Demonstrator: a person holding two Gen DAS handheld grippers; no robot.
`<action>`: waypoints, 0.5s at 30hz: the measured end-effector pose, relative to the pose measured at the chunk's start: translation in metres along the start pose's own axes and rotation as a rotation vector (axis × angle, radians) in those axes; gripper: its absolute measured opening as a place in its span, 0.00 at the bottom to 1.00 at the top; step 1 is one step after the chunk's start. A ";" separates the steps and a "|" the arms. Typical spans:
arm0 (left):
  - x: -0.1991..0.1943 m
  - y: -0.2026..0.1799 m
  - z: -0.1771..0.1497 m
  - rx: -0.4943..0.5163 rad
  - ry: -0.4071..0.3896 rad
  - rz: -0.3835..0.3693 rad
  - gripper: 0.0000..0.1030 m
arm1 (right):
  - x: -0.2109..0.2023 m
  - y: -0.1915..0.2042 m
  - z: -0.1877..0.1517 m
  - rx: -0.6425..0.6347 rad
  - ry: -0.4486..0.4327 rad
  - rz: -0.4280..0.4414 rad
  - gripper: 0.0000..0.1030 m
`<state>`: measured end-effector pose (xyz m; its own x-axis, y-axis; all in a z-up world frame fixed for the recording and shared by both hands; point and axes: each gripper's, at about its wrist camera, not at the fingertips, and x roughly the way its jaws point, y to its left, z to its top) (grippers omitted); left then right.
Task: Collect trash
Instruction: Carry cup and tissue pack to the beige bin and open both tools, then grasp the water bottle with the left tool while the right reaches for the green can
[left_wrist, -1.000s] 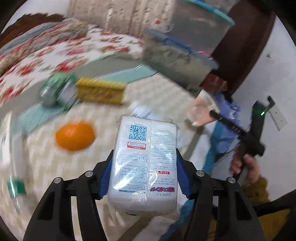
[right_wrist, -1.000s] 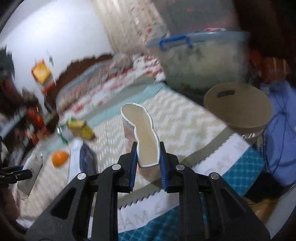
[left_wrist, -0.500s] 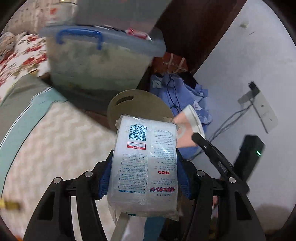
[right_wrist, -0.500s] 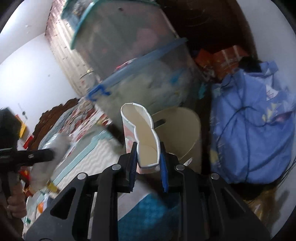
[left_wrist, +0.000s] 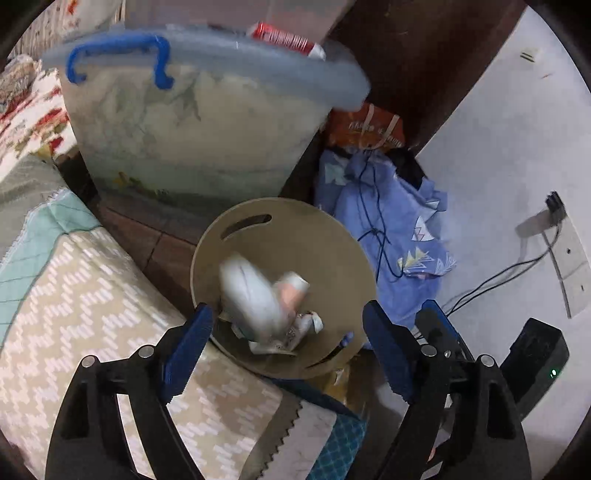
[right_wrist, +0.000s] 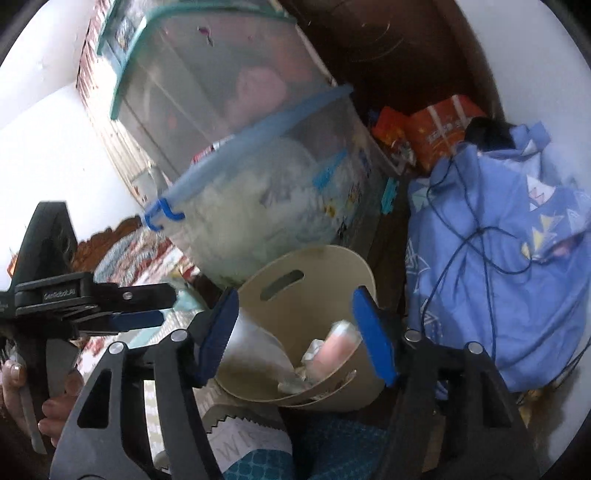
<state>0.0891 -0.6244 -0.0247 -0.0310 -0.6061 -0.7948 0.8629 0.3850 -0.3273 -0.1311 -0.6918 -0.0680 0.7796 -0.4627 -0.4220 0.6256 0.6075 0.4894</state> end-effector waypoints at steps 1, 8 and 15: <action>-0.010 0.000 -0.004 0.004 -0.014 -0.009 0.76 | -0.004 -0.001 -0.002 0.015 0.001 0.012 0.62; -0.101 0.016 -0.066 0.012 -0.093 -0.084 0.75 | -0.017 0.002 -0.030 0.078 0.083 0.075 0.56; -0.204 0.083 -0.174 -0.077 -0.155 0.081 0.71 | -0.017 0.048 -0.054 0.033 0.181 0.189 0.50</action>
<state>0.0793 -0.3473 0.0212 0.1199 -0.6686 -0.7339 0.8183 0.4851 -0.3083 -0.1155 -0.6202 -0.0786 0.8664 -0.2187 -0.4488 0.4726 0.6492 0.5960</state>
